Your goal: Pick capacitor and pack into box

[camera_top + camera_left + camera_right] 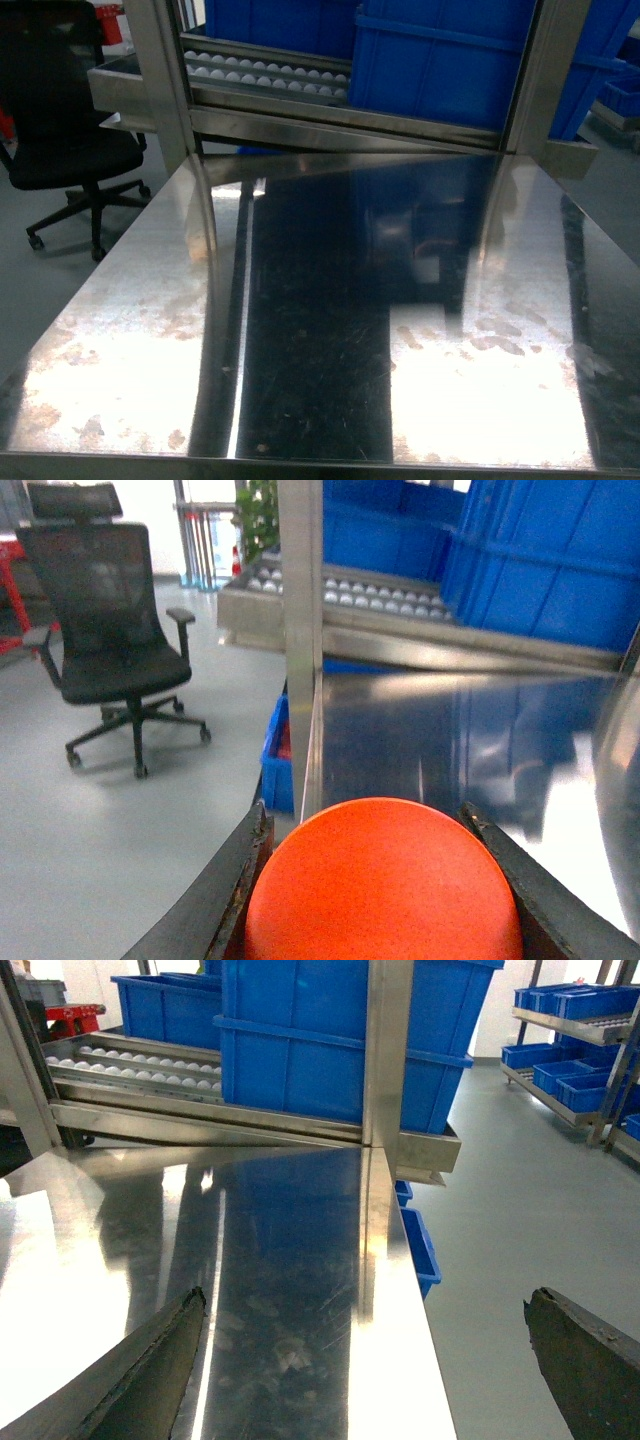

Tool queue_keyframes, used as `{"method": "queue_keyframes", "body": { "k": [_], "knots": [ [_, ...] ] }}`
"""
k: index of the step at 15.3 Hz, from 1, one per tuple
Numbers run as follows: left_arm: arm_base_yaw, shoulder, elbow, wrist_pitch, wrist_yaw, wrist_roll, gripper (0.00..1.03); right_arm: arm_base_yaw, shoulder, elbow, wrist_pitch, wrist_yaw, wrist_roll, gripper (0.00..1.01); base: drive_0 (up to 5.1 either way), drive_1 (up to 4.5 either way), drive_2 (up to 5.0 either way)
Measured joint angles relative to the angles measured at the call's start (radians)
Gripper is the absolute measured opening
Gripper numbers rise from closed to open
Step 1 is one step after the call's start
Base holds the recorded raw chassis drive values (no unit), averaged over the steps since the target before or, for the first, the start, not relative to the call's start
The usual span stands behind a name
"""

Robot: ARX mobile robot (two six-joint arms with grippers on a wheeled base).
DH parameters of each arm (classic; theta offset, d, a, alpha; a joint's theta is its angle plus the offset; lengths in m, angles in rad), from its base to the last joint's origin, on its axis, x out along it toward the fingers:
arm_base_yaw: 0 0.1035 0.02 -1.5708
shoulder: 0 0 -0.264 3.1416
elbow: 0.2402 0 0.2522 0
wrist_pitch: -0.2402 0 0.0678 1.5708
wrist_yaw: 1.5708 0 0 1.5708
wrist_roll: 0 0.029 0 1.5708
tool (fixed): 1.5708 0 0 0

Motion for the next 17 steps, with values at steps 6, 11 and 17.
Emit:
{"method": "queue_keyframes", "body": {
  "k": [6,11,17],
  "knots": [
    [0.000,-0.109,-0.001,-0.104,0.000,0.000,0.44,0.000,0.000,0.000,-0.001,0.000,0.000,0.98,0.0,0.00,0.0],
    [0.000,-0.109,-0.001,-0.104,0.000,0.000,0.44,0.000,0.000,0.000,0.000,0.000,0.000,0.98,0.0,0.00,0.0],
    [0.000,-0.109,-0.001,-0.104,0.000,0.000,0.44,0.000,0.000,0.000,0.000,0.000,0.000,0.98,0.0,0.00,0.0]
  ]
}}
